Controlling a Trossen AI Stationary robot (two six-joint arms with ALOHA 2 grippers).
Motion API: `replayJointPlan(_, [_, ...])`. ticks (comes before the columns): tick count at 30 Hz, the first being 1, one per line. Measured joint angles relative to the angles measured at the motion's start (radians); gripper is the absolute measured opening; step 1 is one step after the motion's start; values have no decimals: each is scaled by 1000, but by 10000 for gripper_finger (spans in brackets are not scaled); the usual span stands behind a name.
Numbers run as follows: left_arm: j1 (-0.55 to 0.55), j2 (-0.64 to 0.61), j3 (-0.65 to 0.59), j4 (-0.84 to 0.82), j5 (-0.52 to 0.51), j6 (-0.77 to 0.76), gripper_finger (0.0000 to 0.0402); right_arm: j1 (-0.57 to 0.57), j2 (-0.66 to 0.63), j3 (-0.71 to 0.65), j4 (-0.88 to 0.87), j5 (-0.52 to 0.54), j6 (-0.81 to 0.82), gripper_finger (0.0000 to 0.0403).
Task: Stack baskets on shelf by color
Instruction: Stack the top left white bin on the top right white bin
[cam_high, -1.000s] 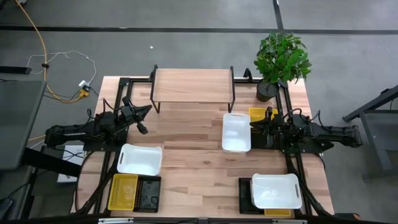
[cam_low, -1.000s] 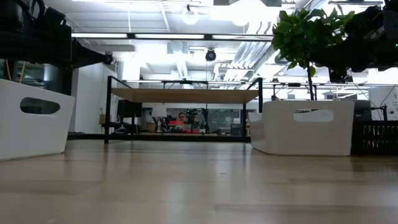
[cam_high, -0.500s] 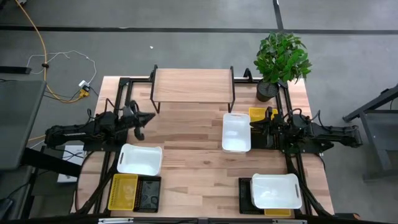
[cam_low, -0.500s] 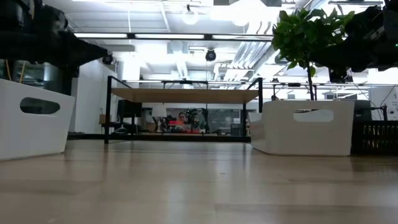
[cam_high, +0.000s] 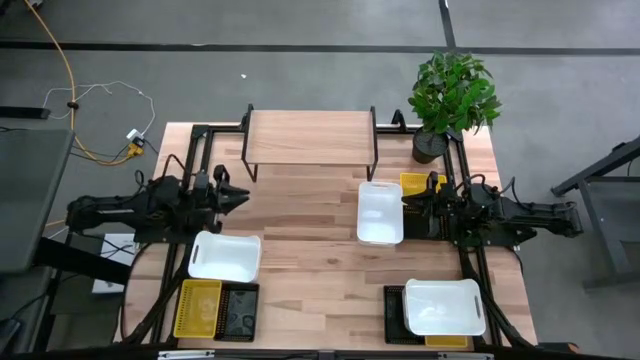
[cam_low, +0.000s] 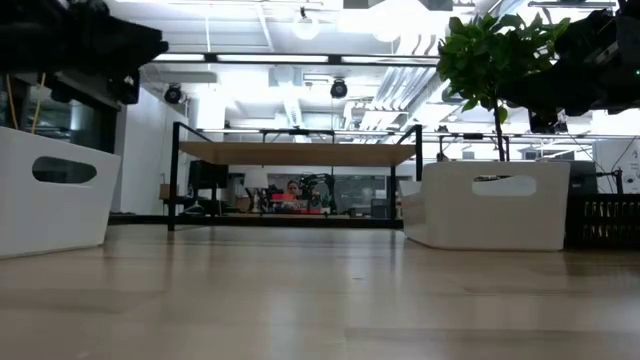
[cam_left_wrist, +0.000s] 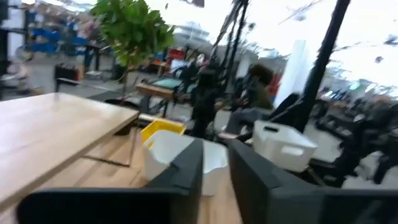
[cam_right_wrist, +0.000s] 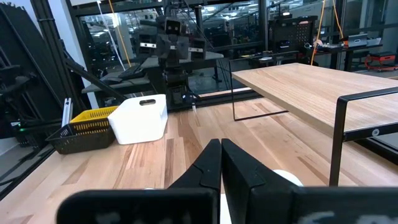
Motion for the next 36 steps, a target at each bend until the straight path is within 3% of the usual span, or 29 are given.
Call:
replayJointPlan(5, [-32, 220, 143, -123, -48, 31, 172, 0, 0, 0, 0, 0, 0, 0])
replayJointPlan(9, [-62, 419, 312, -360, -30, 31, 219, 0, 0, 0, 0, 0, 0, 0])
replayJointPlan(15, [-148, 677, 571, -864, 38, 22, 238, 0, 0, 0, 0, 0, 0, 0])
replayJointPlan(19, [-221, 807, 651, -1086, 38, -24, 237, 0, 0, 0, 0, 0, 0, 0])
replayJointPlan(25, [-310, 946, 658, -1132, 26, -19, 237, 0, 0, 0, 0, 0, 0, 0])
replayJointPlan(32, [-373, 1101, 658, -1145, -128, 16, 237, 0, 0, 0, 0, 0, 0, 0])
replayJointPlan(36, [-379, 1173, 658, -1143, -109, 10, 237, 0, 0, 0, 0, 0, 0, 0])
